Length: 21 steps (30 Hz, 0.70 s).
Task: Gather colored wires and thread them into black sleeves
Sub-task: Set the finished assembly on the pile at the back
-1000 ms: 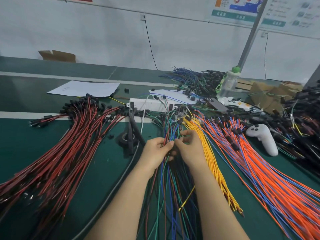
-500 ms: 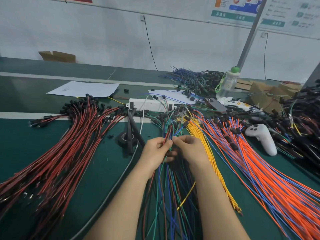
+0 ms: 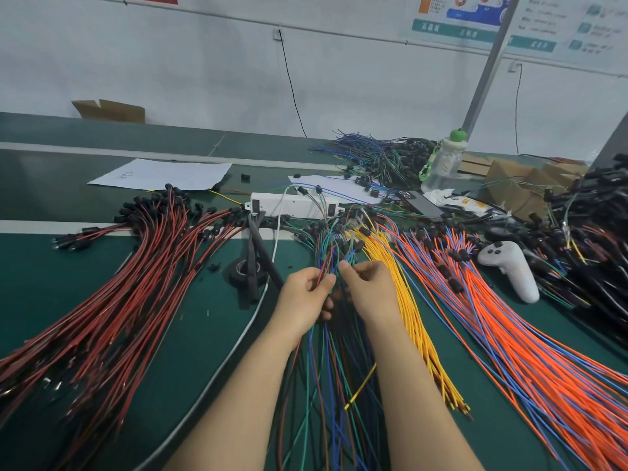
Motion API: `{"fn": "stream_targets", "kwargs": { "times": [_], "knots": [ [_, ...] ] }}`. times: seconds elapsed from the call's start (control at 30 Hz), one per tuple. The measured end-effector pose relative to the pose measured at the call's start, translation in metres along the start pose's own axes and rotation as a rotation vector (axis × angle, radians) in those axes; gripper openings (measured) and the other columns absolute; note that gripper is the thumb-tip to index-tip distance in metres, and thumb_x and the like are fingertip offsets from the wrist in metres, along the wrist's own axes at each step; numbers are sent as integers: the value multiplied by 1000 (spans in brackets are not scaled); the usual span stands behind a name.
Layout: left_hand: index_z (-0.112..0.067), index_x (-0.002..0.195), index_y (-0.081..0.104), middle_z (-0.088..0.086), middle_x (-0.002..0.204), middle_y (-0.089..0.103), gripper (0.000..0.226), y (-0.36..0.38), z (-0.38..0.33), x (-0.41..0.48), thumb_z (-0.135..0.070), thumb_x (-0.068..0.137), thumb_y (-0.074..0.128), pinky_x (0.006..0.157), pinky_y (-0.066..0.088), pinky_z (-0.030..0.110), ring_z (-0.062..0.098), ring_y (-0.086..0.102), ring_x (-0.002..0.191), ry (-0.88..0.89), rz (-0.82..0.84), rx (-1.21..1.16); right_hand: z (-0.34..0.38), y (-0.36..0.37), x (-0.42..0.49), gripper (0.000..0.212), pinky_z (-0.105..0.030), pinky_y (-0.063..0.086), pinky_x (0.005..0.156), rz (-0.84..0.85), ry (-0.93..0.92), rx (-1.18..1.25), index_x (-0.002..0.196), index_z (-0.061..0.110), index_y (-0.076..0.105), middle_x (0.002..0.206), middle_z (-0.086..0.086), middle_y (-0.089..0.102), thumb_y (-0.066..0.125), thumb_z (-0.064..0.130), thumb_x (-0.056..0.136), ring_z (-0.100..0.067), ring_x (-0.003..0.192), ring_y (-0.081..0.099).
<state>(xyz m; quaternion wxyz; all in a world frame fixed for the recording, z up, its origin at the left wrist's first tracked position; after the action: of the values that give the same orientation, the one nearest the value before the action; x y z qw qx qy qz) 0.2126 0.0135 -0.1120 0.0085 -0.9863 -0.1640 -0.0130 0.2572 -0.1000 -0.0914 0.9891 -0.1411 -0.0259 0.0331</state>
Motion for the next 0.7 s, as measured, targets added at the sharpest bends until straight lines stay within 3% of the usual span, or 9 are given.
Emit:
{"fn": "stream_targets", "kwargs": {
  "times": [0.07, 0.13, 0.17, 0.23, 0.3, 0.4, 0.47, 0.57, 0.7],
  "knots": [
    [-15, 87, 60, 0, 64, 58, 15, 5, -7, -4, -17, 97, 49, 38, 35, 17, 2, 44, 41, 18, 67, 80, -2, 0, 0, 39, -38, 54, 72, 26, 86, 99, 108, 3, 51, 82, -12, 63, 60, 37, 92, -28, 75, 63],
    [-19, 92, 57, 1, 67, 61, 17, 13, -14, -10, -22, 100, 43, 36, 33, 15, 3, 41, 38, -2, 187, 175, -2, 2, 0, 29, -29, 48, 51, 101, 116, 200, 108, 3, 52, 78, -13, 65, 52, 30, 98, -26, 59, 58],
    [-18, 93, 54, 3, 68, 63, 20, 17, -17, -13, -25, 101, 38, 36, 32, 14, 3, 40, 37, -23, 238, 224, -1, 3, 0, 26, -27, 44, 47, 120, 117, 282, 104, -1, 55, 82, -14, 68, 47, 23, 101, -24, 58, 58],
    [-11, 95, 51, 1, 61, 64, 27, 22, -23, -19, -27, 103, 31, 37, 33, 14, 3, 38, 35, -59, 311, 284, -2, 3, 2, 27, -25, 44, 51, 128, 152, 498, 101, -5, 58, 84, -11, 71, 38, 13, 103, -18, 64, 65],
    [-4, 99, 51, -2, 55, 62, 29, 25, -30, -25, -22, 104, 30, 38, 35, 14, 3, 39, 36, -70, 357, 276, -3, 2, 5, 30, -24, 41, 55, 130, 239, 705, 100, 0, 60, 71, 1, 72, 32, 13, 104, -5, 58, 66],
    [-6, 99, 55, -1, 51, 59, 29, 25, -40, -30, -21, 104, 30, 37, 35, 14, 3, 37, 35, -115, 391, 245, -3, 0, 6, 38, -19, 35, 45, 121, 409, 989, 82, 7, 56, 55, 3, 65, 28, 16, 105, -4, 44, 59],
    [-8, 96, 58, 0, 52, 54, 32, 25, -46, -33, -24, 103, 31, 37, 32, 14, 2, 34, 34, -144, 438, 300, 5, -2, 7, 35, -13, 30, 34, 109, 457, 1273, 75, 6, 47, 50, -1, 50, 32, 18, 104, -8, 37, 45],
    [-9, 92, 60, 0, 58, 45, 38, 24, -54, -37, -29, 103, 31, 38, 28, 13, 2, 30, 36, -172, 503, 351, 26, -19, 18, 38, -14, 20, 30, 120, 378, 1423, 72, 9, 40, 43, 6, 28, 36, 29, 104, -5, 29, 25],
    [-12, 86, 56, -6, 58, 33, 36, 17, -67, -39, -30, 103, 30, 38, 21, 12, 3, 24, 41, -170, 546, 218, 53, -52, 31, 38, -15, 19, 32, 64, 208, 1467, 68, 15, 34, 42, 7, 26, 29, 23, 105, -6, 30, 22]
  ]
}}
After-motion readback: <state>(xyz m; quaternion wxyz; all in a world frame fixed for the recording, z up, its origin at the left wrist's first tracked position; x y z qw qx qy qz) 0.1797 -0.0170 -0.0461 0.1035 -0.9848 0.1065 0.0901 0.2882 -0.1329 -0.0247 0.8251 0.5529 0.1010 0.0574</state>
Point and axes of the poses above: each hand's wrist, its own x-axis towards the middle knuckle, its own y-axis out of the palm, z = x × y, the point moved 6 cm from there along x, towards the middle knuckle
